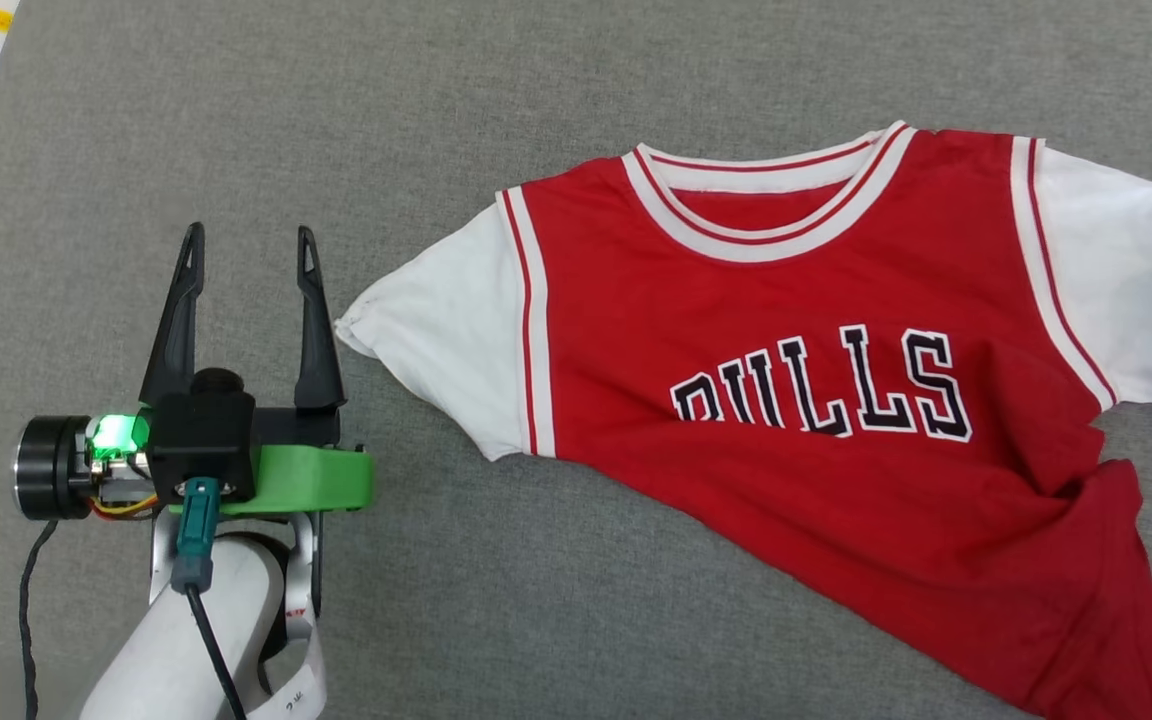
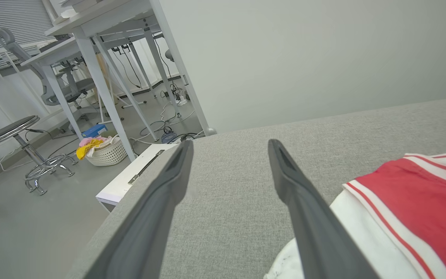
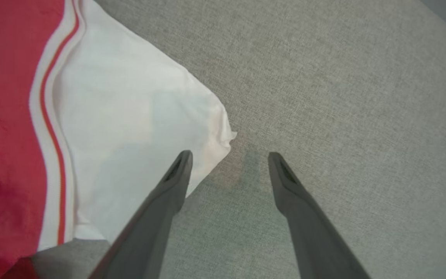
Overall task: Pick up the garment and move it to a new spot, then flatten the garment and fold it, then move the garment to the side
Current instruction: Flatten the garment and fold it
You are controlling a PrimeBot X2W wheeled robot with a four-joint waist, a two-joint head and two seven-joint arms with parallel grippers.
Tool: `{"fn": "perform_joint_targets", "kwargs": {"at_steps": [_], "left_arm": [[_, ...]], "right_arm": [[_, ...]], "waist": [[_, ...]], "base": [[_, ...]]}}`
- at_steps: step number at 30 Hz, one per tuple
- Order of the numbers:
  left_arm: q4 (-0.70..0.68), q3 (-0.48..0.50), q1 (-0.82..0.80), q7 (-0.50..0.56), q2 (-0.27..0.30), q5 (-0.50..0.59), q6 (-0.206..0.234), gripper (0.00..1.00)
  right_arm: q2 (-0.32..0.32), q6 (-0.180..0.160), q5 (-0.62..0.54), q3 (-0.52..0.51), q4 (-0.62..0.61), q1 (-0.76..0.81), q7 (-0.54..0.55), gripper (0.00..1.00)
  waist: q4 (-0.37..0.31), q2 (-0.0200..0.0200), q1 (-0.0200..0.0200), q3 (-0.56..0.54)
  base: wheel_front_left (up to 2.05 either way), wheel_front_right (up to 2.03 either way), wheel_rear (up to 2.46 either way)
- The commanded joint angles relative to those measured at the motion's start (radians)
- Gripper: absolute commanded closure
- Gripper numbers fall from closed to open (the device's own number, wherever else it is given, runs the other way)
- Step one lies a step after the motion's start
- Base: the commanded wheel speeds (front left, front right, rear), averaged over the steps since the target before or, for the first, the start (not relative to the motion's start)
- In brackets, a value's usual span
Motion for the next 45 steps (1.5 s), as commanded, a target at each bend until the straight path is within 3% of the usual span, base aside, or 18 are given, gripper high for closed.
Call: {"fn": "perform_joint_targets", "kwargs": {"at_steps": [1, 9, 10, 11, 18, 24, 33, 36, 38, 42, 45], "left_arm": [[-0.002, 0.015, 0.01, -0.006, -0.017, 0.02, -0.015, 0.0], [-0.004, 0.081, 0.003, -0.006, -0.075, 0.088, -0.078, 0.0], [-0.003, 0.091, 0.002, -0.006, -0.079, 0.095, -0.088, 0.0], [-0.001, 0.096, 0.003, -0.006, -0.081, 0.097, -0.096, 0.0], [0.032, 0.154, 0.002, -0.006, -0.088, 0.082, -0.178, 0.0], [0.091, 0.171, -0.023, -0.006, -0.054, 0.09, -0.263, 0.0], [0.195, 0.129, -0.183, 0.024, 0.038, 0.089, -0.439, 0.0], [0.21, 0.122, -0.25, 0.118, 0.054, 0.02, -0.524, 0.0], [0.215, 0.114, -0.291, 0.198, 0.077, -0.018, -0.556, 0.0], [0.229, 0.062, -0.364, 0.414, 0.109, -0.168, -0.588, 0.0], [0.219, -0.039, -0.42, 0.604, 0.16, -0.309, -0.591, 0.0]], "right_arm": [[0.013, 0.0, -0.006, 0.017, 0.018, -0.016, -0.006, 0.0], [0.024, 0.0, 0.006, 0.163, 0.093, 0.03, -0.039, 0.0], [0.021, 0.0, 0.001, 0.173, 0.099, 0.026, -0.067, 0.63], [0.02, 0.0, 0.0, 0.179, 0.102, 0.023, -0.087, 1.0], [0.023, 0.0, 0.007, 0.152, 0.113, -0.02, -0.323, 1.0], [-0.012, 0.0, -0.003, 0.129, 0.094, -0.001, -0.475, 1.0], [-0.039, 0.0, 0.0, 0.08, 0.027, 0.106, -0.54, 1.0], [-0.041, 0.0, -0.009, 0.056, 0.002, 0.14, -0.543, 1.0], [-0.038, 0.0, -0.013, 0.043, -0.016, 0.16, -0.54, 1.0], [-0.033, 0.0, -0.022, 0.02, -0.047, 0.191, -0.534, 1.0], [-0.024, 0.0, -0.033, 0.001, -0.068, 0.211, -0.525, 1.0]], "waist": [[0.032, 0.0, 0.0, 0.052], [0.029, 0.0, 0.0, 0.079], [0.025, 0.0, 0.0, 0.075], [0.021, 0.0, 0.0, 0.071], [-0.01, 0.0, 0.0, 0.012], [-0.034, 0.0, 0.0, -0.059], [-0.072, 0.0, 0.0, -0.125], [-0.086, 0.0, 0.0, -0.133], [-0.096, 0.0, 0.0, -0.136], [-0.111, 0.0, 0.0, -0.137], [-0.121, 0.0, 0.0, -0.133]], "base": [[0.0, 0.0, 0.0], [0.0, 0.0, 0.0], [0.0, 0.0, 0.0], [0.0, 0.0, 0.0], [0.0, 0.0, 0.0], [0.0, 0.0, 0.0], [0.0, 0.0, 0.0], [0.0, 0.0, 0.0], [0.0, 0.0, 0.0], [0.0, 0.0, 0.0], [0.0, 0.0, 0.0]]}}
